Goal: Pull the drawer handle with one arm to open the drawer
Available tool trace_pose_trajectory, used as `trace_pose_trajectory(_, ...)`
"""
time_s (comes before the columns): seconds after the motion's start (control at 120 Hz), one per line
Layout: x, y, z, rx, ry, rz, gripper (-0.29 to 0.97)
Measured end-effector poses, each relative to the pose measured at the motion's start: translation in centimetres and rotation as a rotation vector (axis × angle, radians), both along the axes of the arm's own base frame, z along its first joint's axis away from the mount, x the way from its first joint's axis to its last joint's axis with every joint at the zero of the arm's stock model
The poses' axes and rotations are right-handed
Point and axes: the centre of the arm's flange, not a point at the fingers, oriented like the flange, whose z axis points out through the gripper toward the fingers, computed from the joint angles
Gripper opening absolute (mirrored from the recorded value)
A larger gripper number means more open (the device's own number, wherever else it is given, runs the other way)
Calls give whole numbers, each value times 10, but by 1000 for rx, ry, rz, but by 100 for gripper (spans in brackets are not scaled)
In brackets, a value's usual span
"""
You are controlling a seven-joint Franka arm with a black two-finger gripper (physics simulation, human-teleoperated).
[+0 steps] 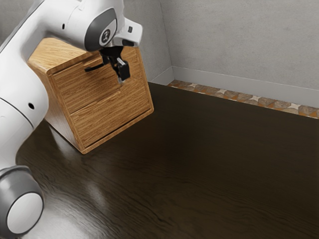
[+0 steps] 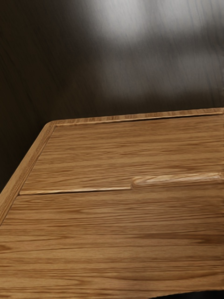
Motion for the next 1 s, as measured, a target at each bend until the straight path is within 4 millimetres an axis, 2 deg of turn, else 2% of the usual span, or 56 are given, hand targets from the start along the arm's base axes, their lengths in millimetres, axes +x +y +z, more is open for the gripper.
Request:
trace_pose_trajectory(0.133, -3, 14, 2, 7, -6, 13, 68)
trace_pose_trajectory(0.383, -5, 28, 3, 22, -8, 12, 68)
trace_pose_trajectory(1.0, -3, 41, -7, 33, 17, 2, 68)
